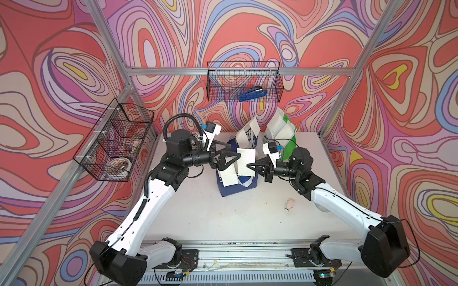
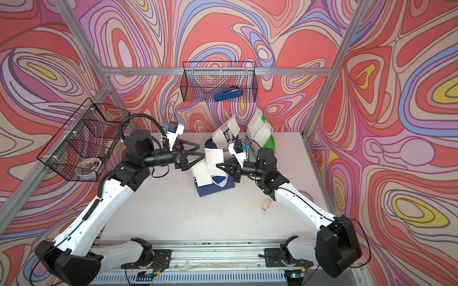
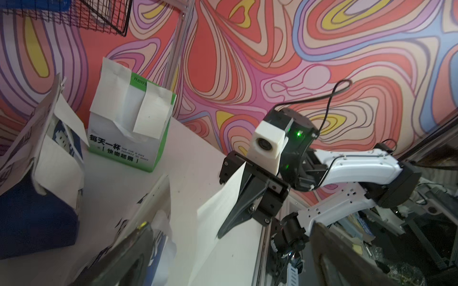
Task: Staple the receipts to the bags
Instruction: Pick up the receipt from the center of the board.
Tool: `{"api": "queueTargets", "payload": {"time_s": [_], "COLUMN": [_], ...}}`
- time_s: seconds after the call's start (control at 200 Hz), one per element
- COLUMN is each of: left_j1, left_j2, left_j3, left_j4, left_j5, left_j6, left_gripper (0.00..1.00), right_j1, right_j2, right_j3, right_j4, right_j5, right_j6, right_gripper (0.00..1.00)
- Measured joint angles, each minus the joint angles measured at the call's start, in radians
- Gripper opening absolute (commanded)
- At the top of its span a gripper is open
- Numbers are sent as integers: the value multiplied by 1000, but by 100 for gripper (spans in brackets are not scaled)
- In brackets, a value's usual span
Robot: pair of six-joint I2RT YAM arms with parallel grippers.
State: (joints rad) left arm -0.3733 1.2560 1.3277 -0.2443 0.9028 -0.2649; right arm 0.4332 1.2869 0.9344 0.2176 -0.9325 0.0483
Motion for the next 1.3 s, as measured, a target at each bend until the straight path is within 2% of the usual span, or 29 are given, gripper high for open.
{"api": "queueTargets", "payload": {"time_s": [0.095, 0.245, 0.341, 0.466, 0.701, 0.951, 1.127, 1.297], "left_j1": [0, 0, 0, -1, -20, -76, -100, -99], "left_j2": [92, 179, 209, 270, 342, 410, 467, 495], "left_j3": [55, 65, 70, 137, 206, 294, 377, 408], "left_j4": [-103, -182, -187, -219, -289, -377, -452, -506], "left_j5": [-8, -9, 12, 25, -43, -137, -172, -198], "left_j6": [100, 191, 218, 254, 351, 482, 552, 579], "left_gripper": [100, 100, 84, 83, 85, 69, 50, 43], "right_j1": [-36, -95, -131, -142, -146, -153, -153, -153], "right_j2": [32, 82, 127, 185, 225, 277, 299, 300], "right_j3": [66, 86, 87, 87, 87, 81, 45, 34], "right_j4": [-194, -306, -339, -363, -319, -195, -62, -15], "right_j5": [-11, -41, -53, -64, -90, -118, -137, -138], "right_j6": [-113, -159, -156, -140, -71, 29, 132, 184], "right_gripper": [0, 0, 0, 0, 0, 0, 0, 0]}}
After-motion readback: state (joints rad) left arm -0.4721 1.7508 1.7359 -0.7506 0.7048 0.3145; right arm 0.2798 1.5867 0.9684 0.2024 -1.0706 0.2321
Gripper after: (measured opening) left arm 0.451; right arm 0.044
